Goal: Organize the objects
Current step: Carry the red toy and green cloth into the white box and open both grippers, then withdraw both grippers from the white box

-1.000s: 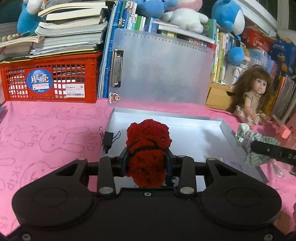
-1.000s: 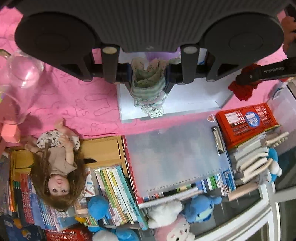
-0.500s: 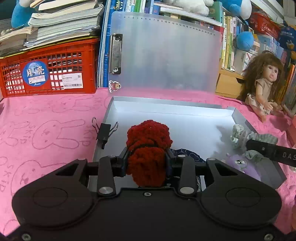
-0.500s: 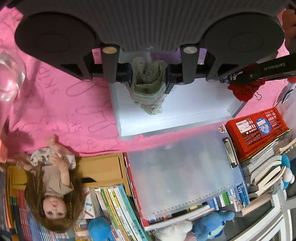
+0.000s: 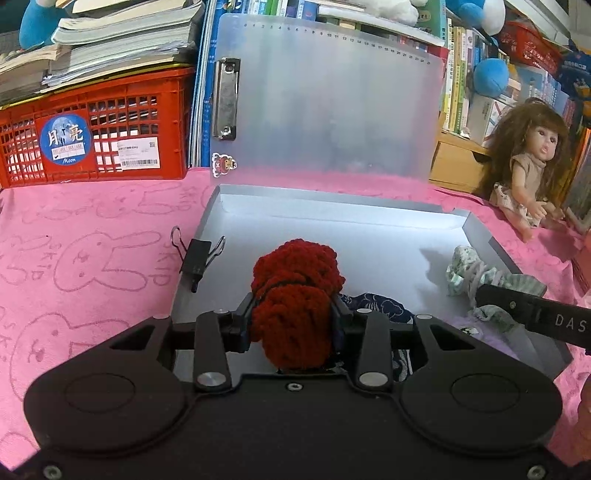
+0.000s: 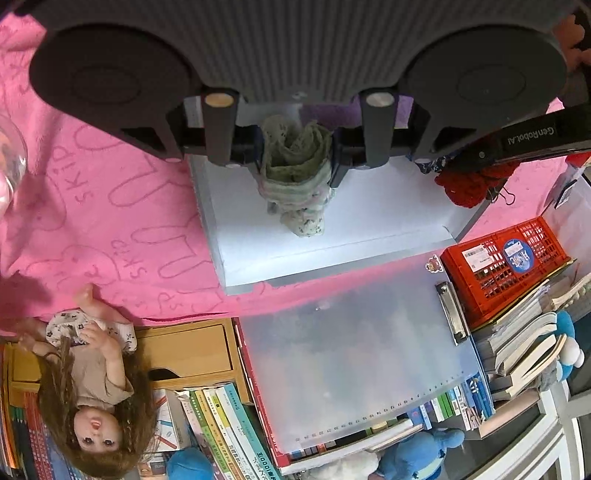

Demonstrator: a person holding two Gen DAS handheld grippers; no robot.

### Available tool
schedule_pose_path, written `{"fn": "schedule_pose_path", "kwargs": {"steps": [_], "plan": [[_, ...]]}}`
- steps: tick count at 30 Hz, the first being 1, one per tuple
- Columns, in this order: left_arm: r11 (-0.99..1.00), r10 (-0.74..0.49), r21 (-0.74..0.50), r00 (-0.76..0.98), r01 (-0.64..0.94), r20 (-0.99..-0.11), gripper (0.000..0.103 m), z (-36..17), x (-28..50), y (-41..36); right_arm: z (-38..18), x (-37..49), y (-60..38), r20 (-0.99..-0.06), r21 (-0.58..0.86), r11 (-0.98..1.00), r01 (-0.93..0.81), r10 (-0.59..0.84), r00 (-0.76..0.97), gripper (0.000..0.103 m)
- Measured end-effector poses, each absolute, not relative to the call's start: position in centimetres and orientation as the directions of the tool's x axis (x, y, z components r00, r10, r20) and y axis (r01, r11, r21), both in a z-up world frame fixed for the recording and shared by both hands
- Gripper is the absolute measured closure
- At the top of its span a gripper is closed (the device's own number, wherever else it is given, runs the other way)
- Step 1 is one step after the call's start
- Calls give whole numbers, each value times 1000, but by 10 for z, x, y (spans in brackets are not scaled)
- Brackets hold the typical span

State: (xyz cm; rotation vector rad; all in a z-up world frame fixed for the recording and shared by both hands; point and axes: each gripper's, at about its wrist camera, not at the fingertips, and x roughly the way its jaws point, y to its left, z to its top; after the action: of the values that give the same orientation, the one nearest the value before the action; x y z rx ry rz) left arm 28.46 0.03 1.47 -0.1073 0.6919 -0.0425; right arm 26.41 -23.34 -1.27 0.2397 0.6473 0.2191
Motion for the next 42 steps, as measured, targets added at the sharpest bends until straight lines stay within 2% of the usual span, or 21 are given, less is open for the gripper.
{"fn": "schedule_pose_path", "kwargs": {"steps": [1,2,3,5,12,13,27,42], "plan": [[993,-75,-114,770,4,-634,65,16,284,0,-12,263,-234,-562,286,951,-120,268,783,56],[993,-78,-117,771,5,-632,65,17,283,0,-11,262,-233,-555,281,952,-118,261,790,45],[993,-81,-120,772,7,-630,62,18,283,0,-9,261,-233,-548,277,954,-117,257,796,37],[992,-88,-125,778,12,-622,59,22,281,1,-6,258,-233,-534,280,951,-127,265,803,34],[992,-93,-125,812,25,-576,27,42,261,7,11,245,-233,-496,260,957,-129,247,832,21],[991,-99,-126,817,32,-568,25,44,257,8,12,242,-235,-492,263,957,-126,245,836,20],[989,-144,-92,842,113,-520,17,60,195,5,35,193,-229,-456,201,965,-169,245,856,16],[985,-175,-77,838,158,-517,16,56,129,11,40,136,-208,-440,101,961,-259,277,855,15]]}}
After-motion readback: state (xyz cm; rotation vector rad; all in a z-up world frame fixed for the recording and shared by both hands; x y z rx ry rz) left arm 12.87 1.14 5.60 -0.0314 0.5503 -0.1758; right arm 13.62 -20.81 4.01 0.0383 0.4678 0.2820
